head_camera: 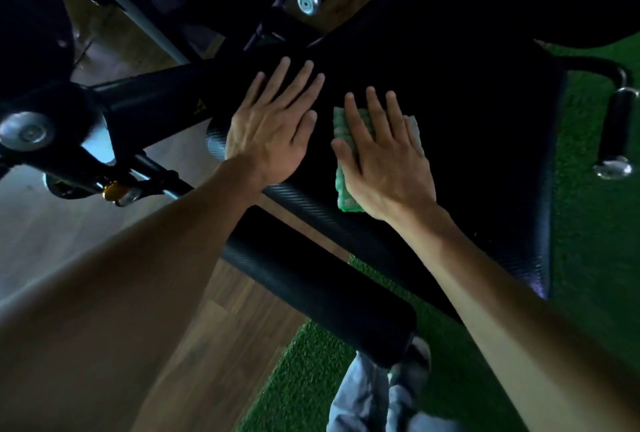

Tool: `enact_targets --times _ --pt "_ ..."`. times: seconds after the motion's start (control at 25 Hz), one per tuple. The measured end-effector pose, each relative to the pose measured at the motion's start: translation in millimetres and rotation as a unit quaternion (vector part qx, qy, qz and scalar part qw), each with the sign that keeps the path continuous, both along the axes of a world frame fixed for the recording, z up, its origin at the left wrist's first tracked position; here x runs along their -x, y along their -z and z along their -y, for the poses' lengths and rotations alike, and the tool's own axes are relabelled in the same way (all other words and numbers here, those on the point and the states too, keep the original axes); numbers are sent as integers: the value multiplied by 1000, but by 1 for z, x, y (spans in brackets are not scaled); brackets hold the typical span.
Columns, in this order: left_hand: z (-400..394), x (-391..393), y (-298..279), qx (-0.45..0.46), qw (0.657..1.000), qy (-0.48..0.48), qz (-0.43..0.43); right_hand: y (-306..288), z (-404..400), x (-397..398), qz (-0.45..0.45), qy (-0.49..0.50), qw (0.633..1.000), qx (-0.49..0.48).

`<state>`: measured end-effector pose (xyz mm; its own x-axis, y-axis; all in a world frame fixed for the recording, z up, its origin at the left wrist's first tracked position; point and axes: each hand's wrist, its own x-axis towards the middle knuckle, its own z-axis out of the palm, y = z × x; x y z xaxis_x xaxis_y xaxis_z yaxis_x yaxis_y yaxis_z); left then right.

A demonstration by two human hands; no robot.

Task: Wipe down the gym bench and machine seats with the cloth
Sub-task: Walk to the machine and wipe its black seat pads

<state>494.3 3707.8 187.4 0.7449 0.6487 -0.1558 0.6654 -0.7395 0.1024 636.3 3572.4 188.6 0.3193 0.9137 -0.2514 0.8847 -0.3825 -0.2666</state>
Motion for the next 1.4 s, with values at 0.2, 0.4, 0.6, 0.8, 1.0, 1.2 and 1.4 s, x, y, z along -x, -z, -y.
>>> enact_targets --times 0.2,0.4,0.6,0.8,1.0,1.2,1.4 --pt "0 3 3 4 999 30 12 -4 94 -25 32 84 996 28" --pt "1 3 8 -7 1000 17 23 3 95 -39 22 325 943 65" --pt "0 2 10 -10 998 11 56 -3 24 13 1 240 971 9" --pt "-1 3 10 2 998 18 65 -8 118 18 63 178 982 19" --pt "-2 2 4 -5 1000 26 13 -2 125 -33 25 416 906 76" --pt "-8 -2 3 3 998 63 -30 -6 21 8 -5 306 952 11" --pt "-18 -21 0 62 992 92 -66 -15 100 29 47 286 957 29"
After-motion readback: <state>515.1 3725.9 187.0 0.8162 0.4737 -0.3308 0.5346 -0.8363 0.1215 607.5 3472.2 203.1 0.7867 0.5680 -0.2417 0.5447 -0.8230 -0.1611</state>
